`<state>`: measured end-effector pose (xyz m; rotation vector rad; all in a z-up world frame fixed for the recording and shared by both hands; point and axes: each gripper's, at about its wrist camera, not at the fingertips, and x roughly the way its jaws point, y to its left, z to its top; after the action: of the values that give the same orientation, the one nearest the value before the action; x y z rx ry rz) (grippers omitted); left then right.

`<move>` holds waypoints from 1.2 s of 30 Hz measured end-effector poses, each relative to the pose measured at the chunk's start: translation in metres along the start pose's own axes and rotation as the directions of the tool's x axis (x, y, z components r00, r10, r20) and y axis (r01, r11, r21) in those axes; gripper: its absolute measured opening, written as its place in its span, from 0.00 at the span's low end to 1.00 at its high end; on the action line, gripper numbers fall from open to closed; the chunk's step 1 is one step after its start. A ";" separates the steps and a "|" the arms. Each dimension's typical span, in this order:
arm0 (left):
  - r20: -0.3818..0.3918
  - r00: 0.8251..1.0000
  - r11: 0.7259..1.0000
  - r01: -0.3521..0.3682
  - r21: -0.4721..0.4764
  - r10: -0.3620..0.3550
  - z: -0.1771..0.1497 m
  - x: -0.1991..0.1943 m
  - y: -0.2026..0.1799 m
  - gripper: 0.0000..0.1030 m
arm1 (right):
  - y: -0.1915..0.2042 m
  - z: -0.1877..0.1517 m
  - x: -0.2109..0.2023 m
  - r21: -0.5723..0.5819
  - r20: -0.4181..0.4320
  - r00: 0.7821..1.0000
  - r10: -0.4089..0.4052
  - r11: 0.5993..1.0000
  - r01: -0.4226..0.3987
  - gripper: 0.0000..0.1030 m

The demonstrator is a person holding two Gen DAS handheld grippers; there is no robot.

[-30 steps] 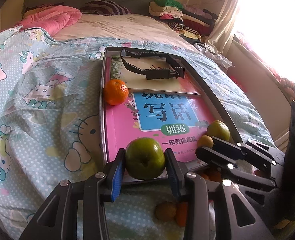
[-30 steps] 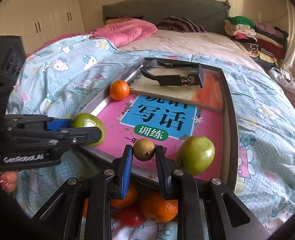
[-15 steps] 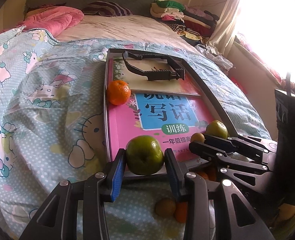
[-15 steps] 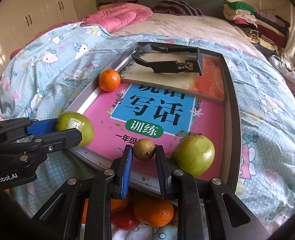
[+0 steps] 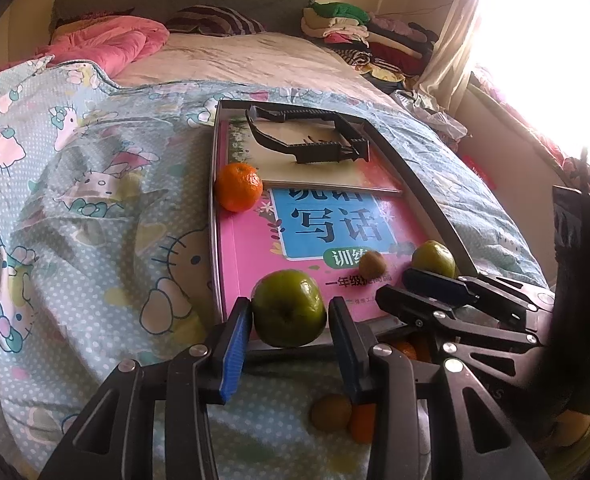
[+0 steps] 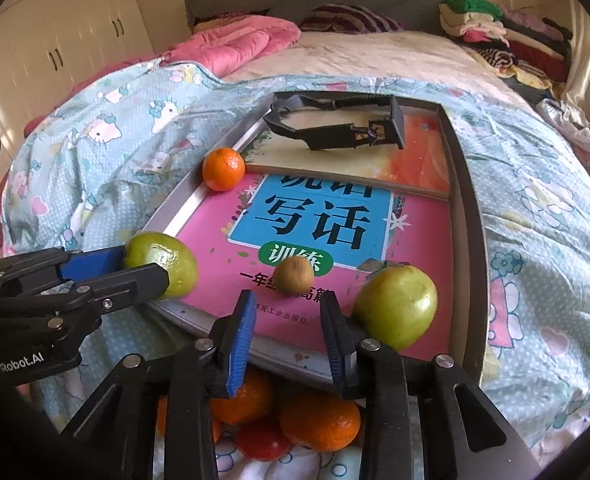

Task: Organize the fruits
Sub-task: 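Release the green citrus from the left tool while the right tool releases the brown fruit on the book, then withdraw both open tools away from the tray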

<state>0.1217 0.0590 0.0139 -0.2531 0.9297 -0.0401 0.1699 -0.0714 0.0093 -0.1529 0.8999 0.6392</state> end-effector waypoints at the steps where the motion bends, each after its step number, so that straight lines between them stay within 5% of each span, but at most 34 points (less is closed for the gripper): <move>1: 0.000 1.000 1.000 -0.002 0.000 0.002 0.000 0.000 0.000 0.39 | 0.000 -0.001 -0.003 0.000 0.010 1.000 -0.002 1.000 0.002 0.35; 9: 0.003 1.000 1.000 -0.005 0.011 0.005 -0.002 0.000 -0.004 0.47 | 0.005 -0.014 -0.023 -0.013 0.071 0.997 -0.014 1.000 0.015 0.49; 36: 0.084 0.996 1.000 -0.006 0.004 0.006 -0.001 -0.031 -0.006 0.69 | 0.005 -0.026 -0.063 0.058 0.152 0.987 -0.047 0.998 0.039 0.60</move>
<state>0.1025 0.0579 0.0393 -0.2463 0.8470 -0.0260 0.1210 -0.1057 0.0428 -0.0726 0.7629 0.5774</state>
